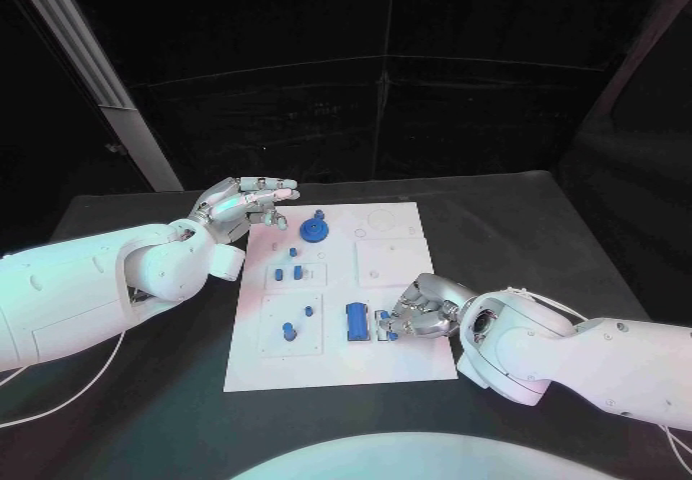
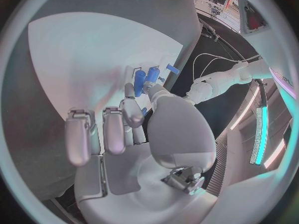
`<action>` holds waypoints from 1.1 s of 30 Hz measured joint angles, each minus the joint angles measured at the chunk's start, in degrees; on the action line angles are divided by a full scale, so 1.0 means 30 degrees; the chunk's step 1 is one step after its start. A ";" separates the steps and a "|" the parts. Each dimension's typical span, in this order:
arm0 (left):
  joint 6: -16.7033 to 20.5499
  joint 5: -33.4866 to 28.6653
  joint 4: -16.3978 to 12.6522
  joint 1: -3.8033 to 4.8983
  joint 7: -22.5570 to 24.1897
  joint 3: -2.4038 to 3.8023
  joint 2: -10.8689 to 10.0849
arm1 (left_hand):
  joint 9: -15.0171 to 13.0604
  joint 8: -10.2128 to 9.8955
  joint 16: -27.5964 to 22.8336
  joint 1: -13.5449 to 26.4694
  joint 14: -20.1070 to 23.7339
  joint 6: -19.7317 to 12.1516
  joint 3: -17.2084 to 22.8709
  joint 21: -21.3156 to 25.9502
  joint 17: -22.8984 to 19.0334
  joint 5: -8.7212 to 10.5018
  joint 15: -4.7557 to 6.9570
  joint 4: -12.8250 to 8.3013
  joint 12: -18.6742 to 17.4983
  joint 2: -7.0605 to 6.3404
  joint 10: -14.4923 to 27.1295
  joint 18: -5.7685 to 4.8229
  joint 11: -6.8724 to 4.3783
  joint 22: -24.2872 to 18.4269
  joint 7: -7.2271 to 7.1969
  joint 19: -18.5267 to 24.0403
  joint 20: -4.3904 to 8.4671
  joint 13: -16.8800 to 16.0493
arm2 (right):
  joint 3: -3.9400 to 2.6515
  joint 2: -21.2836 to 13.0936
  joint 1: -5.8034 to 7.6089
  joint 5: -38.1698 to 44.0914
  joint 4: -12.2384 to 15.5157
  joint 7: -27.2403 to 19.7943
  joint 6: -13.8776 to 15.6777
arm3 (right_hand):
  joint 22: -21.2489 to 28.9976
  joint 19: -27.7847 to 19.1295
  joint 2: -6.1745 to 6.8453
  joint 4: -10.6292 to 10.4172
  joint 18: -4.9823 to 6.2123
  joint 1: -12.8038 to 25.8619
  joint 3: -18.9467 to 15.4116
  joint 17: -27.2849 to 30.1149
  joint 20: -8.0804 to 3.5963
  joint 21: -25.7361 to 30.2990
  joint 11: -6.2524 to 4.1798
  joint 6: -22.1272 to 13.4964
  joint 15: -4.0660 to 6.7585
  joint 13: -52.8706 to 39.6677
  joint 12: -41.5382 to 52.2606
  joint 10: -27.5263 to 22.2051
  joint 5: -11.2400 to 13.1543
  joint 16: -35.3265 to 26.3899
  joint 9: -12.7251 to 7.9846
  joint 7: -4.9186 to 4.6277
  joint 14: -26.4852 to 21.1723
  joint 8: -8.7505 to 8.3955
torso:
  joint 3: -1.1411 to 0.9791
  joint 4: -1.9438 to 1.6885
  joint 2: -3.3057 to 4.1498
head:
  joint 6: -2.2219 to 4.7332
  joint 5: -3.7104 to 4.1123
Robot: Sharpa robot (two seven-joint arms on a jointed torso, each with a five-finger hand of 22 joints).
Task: Assemble the parts on the task board
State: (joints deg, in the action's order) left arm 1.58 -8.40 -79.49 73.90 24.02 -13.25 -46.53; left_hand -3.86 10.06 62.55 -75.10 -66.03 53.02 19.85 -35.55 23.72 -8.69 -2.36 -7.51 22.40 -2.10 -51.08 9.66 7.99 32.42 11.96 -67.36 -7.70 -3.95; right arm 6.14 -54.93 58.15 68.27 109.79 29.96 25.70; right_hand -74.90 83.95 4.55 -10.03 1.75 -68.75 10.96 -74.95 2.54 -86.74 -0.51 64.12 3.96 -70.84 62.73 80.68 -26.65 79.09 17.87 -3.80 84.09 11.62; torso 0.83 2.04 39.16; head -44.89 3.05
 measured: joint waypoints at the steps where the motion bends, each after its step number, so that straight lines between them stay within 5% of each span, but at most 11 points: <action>1: 0.0000 0.0000 -0.0001 0.0000 0.0000 0.0000 0.0002 | 0.0000 0.0000 0.0000 0.0000 0.0000 0.0000 0.0000 0.0000 0.0000 0.0000 0.0000 0.0000 0.0000 0.0000 0.0001 0.0000 0.0000 0.0000 0.0000 0.0000 0.0000 0.0000 | 0.0000 0.0041 0.0000 0.0001 -0.0044 0.0077 -0.0053 | 0.0000 0.0000 -0.0040 -0.0055 0.0001 0.0076 -0.0056 0.0000 0.0000 0.0000 0.0000 0.0000 0.0051 0.0011 0.0000 0.0000 -0.0002 0.0000 0.0013 0.0000 -0.0052 0.0008 | 0.0004 0.0000 0.0000 | -0.0016 0.0007; 33: -0.0035 0.0006 0.0000 0.0002 -0.0033 0.0000 0.0012 | 0.0000 -0.0010 -0.0004 0.0000 0.0067 -0.0001 0.0000 0.0000 -0.0014 0.0000 -0.0067 0.0000 0.0078 0.0000 0.0000 -0.0002 0.0000 -0.0019 0.0000 0.0000 0.0000 0.0016 | -0.0003 0.0782 0.0006 0.1428 -0.0337 0.1581 -0.0694 | 0.0000 0.0001 -0.0266 -0.0408 0.0002 0.0366 -0.0525 0.0007 -0.0141 0.0001 -0.0136 0.0358 0.0130 0.0006 -0.0002 0.0135 -0.0002 -0.0001 0.0426 0.0253 0.0012 0.0344 | 0.0009 -0.0013 -0.0018 | -0.0029 -0.0024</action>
State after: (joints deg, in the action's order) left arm 1.47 -8.38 -79.49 73.91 23.92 -13.25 -46.49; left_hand -3.86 10.03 62.53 -75.10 -65.83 53.02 19.85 -35.55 23.68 -8.69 -2.56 -7.51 22.63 -2.10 -51.09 9.65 7.99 32.36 11.96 -67.36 -7.70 -3.90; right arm 6.13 -52.58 58.17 72.55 108.78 34.70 23.62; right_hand -74.90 83.95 3.75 -11.26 1.75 -67.65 9.38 -74.93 2.11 -86.74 -0.92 65.20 4.35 -70.82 62.73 81.08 -26.66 79.08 19.15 -3.04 84.13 12.65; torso 0.86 2.00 39.10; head -44.98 2.98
